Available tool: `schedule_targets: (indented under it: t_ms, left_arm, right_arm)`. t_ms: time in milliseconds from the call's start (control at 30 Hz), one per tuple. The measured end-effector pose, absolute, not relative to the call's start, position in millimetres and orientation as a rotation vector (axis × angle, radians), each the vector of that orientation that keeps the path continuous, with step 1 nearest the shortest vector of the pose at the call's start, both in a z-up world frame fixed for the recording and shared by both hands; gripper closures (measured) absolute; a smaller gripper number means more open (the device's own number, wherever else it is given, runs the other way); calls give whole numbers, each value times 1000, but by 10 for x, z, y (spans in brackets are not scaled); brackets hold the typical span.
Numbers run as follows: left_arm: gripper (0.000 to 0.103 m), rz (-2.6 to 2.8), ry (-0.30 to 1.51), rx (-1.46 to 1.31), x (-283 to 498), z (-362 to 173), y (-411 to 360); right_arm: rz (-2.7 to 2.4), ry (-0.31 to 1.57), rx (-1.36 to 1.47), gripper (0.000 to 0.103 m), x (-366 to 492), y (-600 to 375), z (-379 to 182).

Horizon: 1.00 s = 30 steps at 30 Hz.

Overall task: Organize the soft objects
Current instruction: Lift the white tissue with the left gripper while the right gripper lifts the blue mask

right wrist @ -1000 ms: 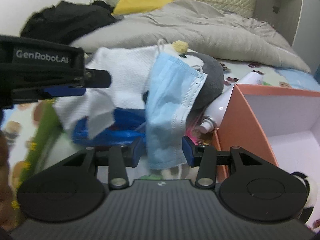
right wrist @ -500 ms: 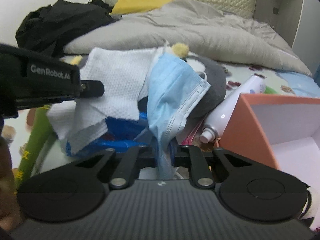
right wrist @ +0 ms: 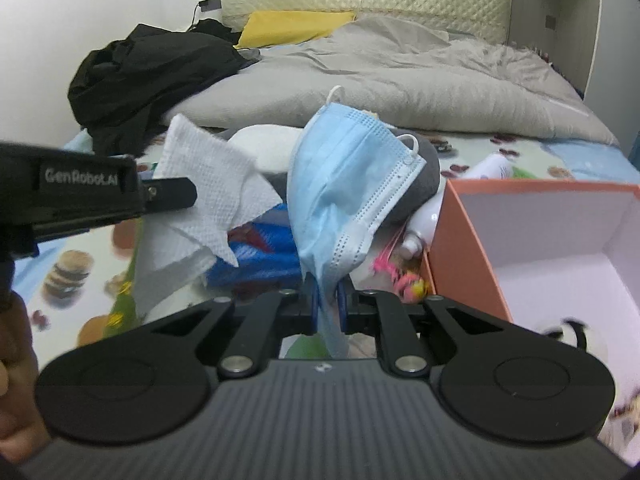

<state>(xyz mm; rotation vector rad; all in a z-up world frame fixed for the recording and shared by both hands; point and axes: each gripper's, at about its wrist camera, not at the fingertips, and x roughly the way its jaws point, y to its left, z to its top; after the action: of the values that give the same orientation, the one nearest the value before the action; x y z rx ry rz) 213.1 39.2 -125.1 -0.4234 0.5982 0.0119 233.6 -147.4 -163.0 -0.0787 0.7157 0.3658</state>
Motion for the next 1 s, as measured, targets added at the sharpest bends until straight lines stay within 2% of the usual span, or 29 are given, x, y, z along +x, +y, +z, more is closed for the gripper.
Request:
schedule_targets:
  t_ms: [500, 900, 933, 967, 1000]
  left_arm:
    - [97, -30, 728, -391, 1224, -1357, 245]
    - [94, -74, 883, -342, 1075, -1755, 36]
    - [87, -78, 902, -346, 1094, -1785, 40]
    - [72, -77, 912, -350, 1099, -1804, 48]
    - [63, -72, 914, -349, 1096, -1810, 58]
  right_arm:
    - [397, 825, 5, 90, 1609, -1784, -1637]
    - [372, 936, 75, 88, 1386, -2028, -1940]
    - [372, 942, 78, 88, 1367, -2030, -1961]
    - [370, 949, 84, 86, 1361, -2037, -1980]
    - [365, 956, 86, 82, 1359, -2042, -1997]
